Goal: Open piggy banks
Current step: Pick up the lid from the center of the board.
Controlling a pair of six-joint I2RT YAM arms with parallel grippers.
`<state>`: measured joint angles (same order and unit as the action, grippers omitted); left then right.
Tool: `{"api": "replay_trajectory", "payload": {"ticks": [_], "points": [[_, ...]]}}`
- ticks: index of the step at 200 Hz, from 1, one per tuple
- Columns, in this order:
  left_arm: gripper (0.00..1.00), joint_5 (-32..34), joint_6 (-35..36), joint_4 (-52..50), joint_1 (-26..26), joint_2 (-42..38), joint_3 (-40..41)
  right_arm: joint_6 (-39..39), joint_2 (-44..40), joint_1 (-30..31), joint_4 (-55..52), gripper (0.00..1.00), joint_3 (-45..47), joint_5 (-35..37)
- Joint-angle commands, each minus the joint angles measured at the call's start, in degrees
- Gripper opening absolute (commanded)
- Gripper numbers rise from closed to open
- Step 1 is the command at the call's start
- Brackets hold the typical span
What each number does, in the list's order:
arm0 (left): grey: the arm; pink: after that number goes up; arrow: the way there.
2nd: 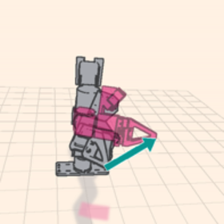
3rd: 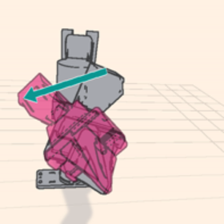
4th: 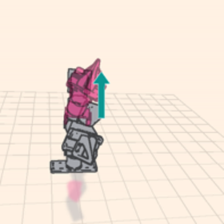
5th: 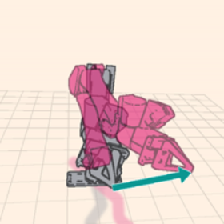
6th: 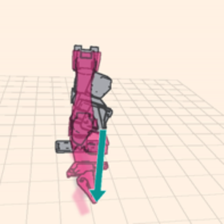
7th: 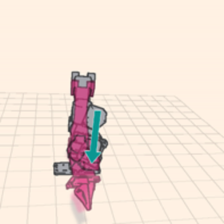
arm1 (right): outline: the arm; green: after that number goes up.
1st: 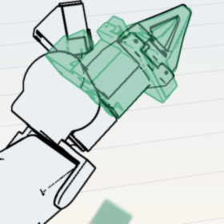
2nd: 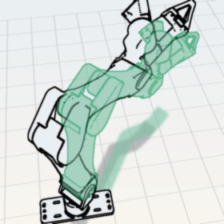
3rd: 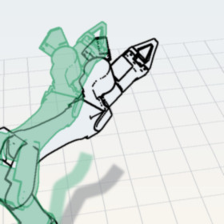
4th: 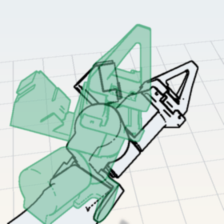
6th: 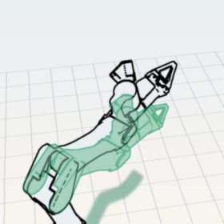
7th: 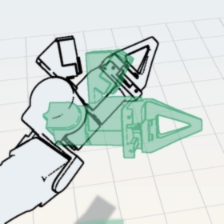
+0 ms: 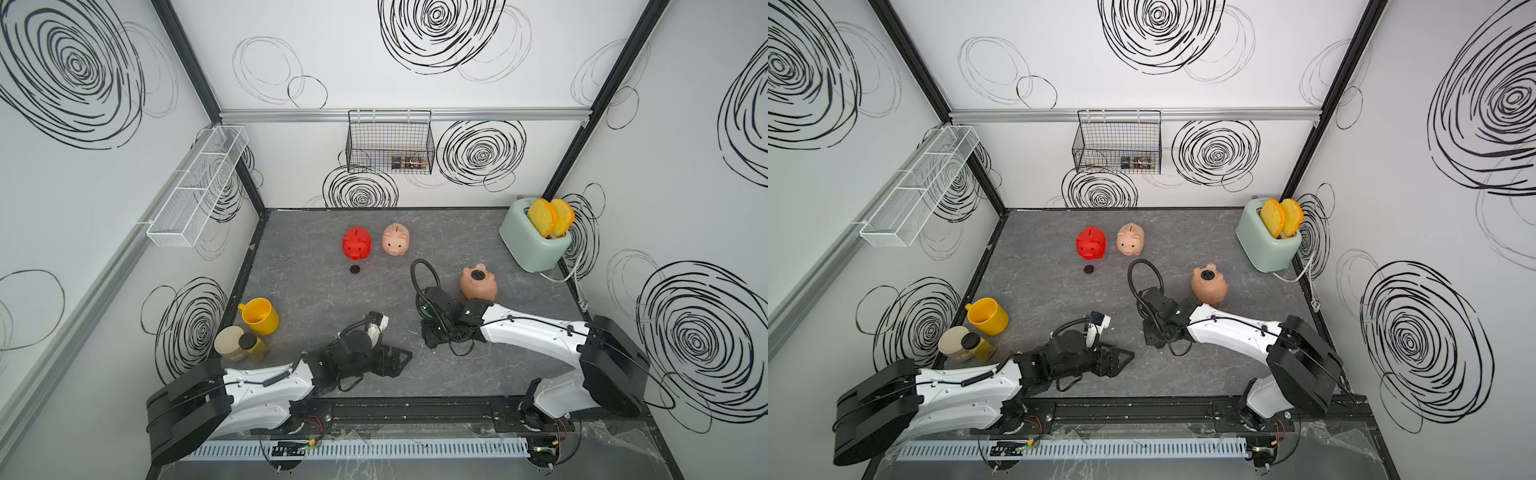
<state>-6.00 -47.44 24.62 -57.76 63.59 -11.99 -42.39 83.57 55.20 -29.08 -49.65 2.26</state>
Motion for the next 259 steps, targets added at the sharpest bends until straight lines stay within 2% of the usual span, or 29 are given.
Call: {"api": "replay_trajectory", "payload": {"ticks": [1,37,96,185,259], "points": [[0.96,3.0,-2.6,6.6,-2.5,1.6,0.8,-5.4,-0.3,1.1,-3.8,0.31,0.1,2.4],[0.96,3.4,-3.8,8.7,-3.0,3.0,2.1,-6.1,1.0,1.1,-4.4,0.30,-0.5,3.3],[0.96,1.9,-5.0,14.2,-1.0,5.1,3.1,-6.9,6.2,1.1,-4.0,0.27,-2.7,4.6],[0.96,-0.1,-4.7,15.6,1.6,5.2,4.5,-6.6,10.5,1.0,-3.7,0.22,-3.7,3.8],[0.96,0.0,-4.8,15.6,2.2,5.8,4.6,-6.5,13.4,1.4,-5.4,0.15,-4.2,4.7]]}}
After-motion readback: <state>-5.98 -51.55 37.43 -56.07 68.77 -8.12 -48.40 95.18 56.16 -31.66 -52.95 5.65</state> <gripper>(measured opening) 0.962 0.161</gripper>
